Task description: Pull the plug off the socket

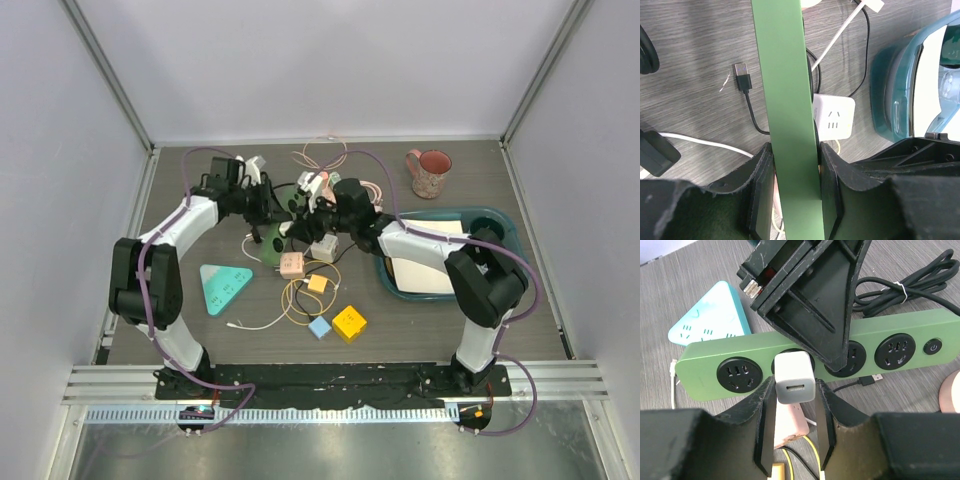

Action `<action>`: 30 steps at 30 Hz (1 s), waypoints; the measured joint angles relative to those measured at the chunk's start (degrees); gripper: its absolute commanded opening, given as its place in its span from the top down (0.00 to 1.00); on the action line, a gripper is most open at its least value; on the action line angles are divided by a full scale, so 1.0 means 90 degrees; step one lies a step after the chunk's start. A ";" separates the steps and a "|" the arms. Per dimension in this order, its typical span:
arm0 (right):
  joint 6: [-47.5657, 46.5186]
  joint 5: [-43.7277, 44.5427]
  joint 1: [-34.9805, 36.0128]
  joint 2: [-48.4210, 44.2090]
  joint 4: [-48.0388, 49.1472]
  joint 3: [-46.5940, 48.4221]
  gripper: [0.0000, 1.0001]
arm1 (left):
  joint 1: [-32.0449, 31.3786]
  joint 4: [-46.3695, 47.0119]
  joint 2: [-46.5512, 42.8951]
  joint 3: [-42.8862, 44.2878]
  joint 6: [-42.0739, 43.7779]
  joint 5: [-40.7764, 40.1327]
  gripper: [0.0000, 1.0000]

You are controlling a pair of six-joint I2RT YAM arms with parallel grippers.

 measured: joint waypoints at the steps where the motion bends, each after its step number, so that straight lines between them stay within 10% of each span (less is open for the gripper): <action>1: 0.0066 0.0000 -0.0002 -0.0015 0.0119 -0.0080 0.99 | -0.0010 -0.0015 0.0005 0.0000 0.0000 0.0002 1.00; 15: -0.0682 0.0044 -0.0027 0.0294 -0.1994 0.1435 0.99 | 0.0019 0.0134 0.0044 0.0163 -0.0010 -0.0049 1.00; 23: -0.0165 -0.0112 -0.0454 -0.0495 -0.0801 -0.0255 0.99 | 0.0328 -0.0119 0.0369 0.0097 0.0578 -0.0993 1.00; 30: 0.0175 -0.0078 -0.0780 -0.0529 -0.0505 0.0257 0.99 | 0.0583 -0.0170 0.0469 0.0022 0.0845 -0.1610 1.00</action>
